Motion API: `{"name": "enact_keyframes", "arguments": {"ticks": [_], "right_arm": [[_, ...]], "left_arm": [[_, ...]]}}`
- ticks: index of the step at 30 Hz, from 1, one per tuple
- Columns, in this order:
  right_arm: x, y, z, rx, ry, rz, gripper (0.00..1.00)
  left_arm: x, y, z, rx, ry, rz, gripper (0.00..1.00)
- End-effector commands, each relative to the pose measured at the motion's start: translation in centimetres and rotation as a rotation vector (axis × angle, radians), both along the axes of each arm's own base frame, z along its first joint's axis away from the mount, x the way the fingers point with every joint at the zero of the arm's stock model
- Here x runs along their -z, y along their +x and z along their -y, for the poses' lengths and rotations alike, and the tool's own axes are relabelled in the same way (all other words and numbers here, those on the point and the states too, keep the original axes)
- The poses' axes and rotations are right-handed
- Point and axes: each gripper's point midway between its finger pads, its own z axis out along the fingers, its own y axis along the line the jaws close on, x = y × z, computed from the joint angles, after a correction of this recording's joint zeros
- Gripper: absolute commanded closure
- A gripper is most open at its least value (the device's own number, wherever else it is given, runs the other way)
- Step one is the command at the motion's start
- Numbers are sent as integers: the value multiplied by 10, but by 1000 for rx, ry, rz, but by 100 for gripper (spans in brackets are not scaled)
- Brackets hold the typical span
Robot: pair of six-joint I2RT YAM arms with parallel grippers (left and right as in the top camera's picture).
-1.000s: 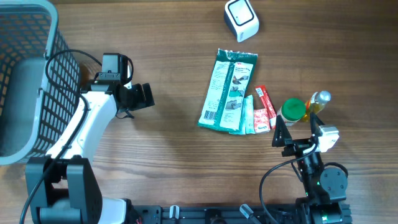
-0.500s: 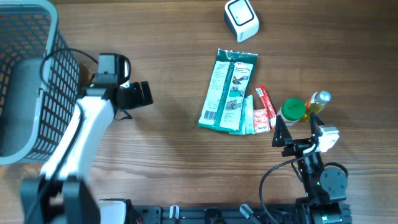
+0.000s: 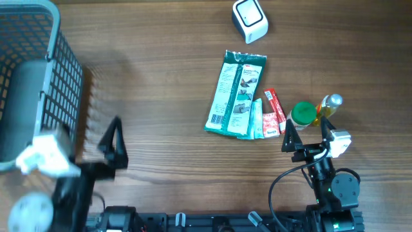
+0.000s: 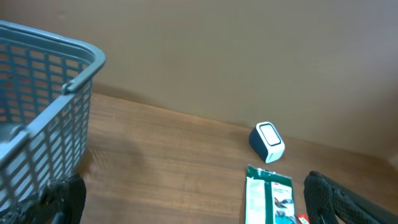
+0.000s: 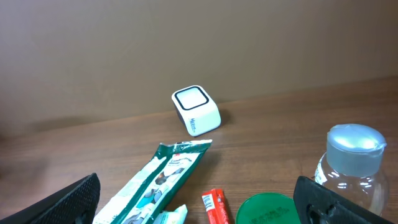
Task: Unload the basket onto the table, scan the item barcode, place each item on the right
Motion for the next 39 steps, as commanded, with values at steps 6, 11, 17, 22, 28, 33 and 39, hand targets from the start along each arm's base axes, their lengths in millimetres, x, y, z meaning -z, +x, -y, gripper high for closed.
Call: {"name": "enact_keyframes", "arguments": {"ticks": [6, 11, 17, 22, 28, 33, 39], "right_arm": [[-2, -1, -1, -8, 10, 8, 0], [-2, -1, -1, -8, 10, 8, 0], [-2, -1, -1, -8, 10, 8, 0], [-2, -1, -1, -8, 10, 8, 0], [-2, -1, -1, -8, 10, 8, 0], [-1, 0, -1, -8, 9, 5, 0], [-1, 0, -1, -8, 9, 5, 1]], "left_arm": [[29, -60, -8, -40, 2, 128, 0], [63, -46, -7, -42, -6, 89, 0], [4, -12, 17, 102, -3, 483, 0], [-18, -16, 32, 191, 40, 848, 0], [45, 17, 29, 176, 28, 759, 0], [78, 33, 22, 136, 14, 676, 0], [121, 53, 17, 105, -2, 486, 0]]}}
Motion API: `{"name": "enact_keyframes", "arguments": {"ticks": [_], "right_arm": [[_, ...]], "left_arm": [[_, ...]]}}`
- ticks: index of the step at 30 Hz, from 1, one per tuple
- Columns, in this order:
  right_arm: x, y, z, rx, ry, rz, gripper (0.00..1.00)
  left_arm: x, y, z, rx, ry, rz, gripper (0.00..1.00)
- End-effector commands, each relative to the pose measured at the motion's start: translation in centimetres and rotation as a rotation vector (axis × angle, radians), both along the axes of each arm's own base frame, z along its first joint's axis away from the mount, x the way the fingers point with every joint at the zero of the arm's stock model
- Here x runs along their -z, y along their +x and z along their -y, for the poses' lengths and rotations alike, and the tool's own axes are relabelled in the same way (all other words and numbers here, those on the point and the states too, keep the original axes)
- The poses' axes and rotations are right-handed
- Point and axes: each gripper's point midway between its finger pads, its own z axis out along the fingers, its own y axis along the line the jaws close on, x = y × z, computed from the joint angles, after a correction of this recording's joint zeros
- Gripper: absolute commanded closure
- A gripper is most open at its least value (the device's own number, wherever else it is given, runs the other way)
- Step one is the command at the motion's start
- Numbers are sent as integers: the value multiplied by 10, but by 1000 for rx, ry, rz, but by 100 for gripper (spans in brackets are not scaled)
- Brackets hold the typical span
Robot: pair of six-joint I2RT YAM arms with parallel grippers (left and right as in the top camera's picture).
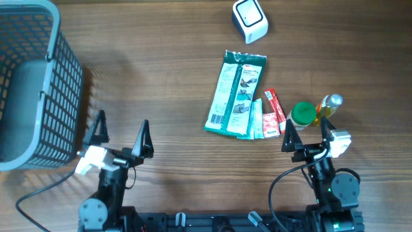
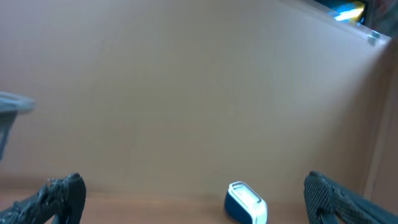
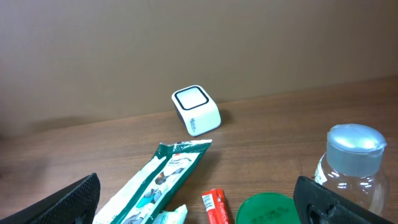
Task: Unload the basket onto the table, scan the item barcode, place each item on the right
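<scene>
The white and dark-blue scanner (image 1: pixel 250 19) stands at the far edge, also in the left wrist view (image 2: pixel 247 202) and the right wrist view (image 3: pixel 196 111). A green-and-white packet (image 1: pixel 235 95) lies mid-table, with a small red packet (image 1: pixel 275 113) beside it. A green-lidded jar (image 1: pixel 303 114) and a clear bottle with a silver cap (image 1: pixel 330 104) stand to the right. My left gripper (image 1: pixel 122 124) is open and holds nothing, near the front edge, left of the packets. My right gripper (image 1: pixel 305 132) is open just in front of the green lid (image 3: pixel 273 210).
A grey-blue wire basket (image 1: pixel 64 71) fills the left side of the table, close to the left arm. A small white packet (image 1: pixel 257 122) lies against the green packet's near end. A brown wall stands behind the table's far edge.
My left gripper was at the basket's near corner, angled. Now it stands farther right, away from the basket, pointing at the far wall, still open. The right arm has not moved.
</scene>
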Motion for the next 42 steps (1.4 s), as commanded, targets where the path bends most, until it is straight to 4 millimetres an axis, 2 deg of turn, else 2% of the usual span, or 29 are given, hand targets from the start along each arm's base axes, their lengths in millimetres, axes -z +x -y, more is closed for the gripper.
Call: {"name": "enact_keyframes", "arguments": {"ticks": [1, 3, 9, 42], "right_arm": [[-1, 0, -1, -8, 9, 5, 0], [-1, 0, -1, -8, 9, 5, 0], [-1, 0, -1, -8, 9, 3, 0], [-1, 0, -1, -8, 9, 3, 0]], "left_arm": [[30, 11, -8, -40, -13, -123, 0], [59, 17, -11, -62, -16, -247, 0], [111, 19, -16, -94, -1, -455, 0], [110, 19, -17, -102, 21, -451, 0]]}}
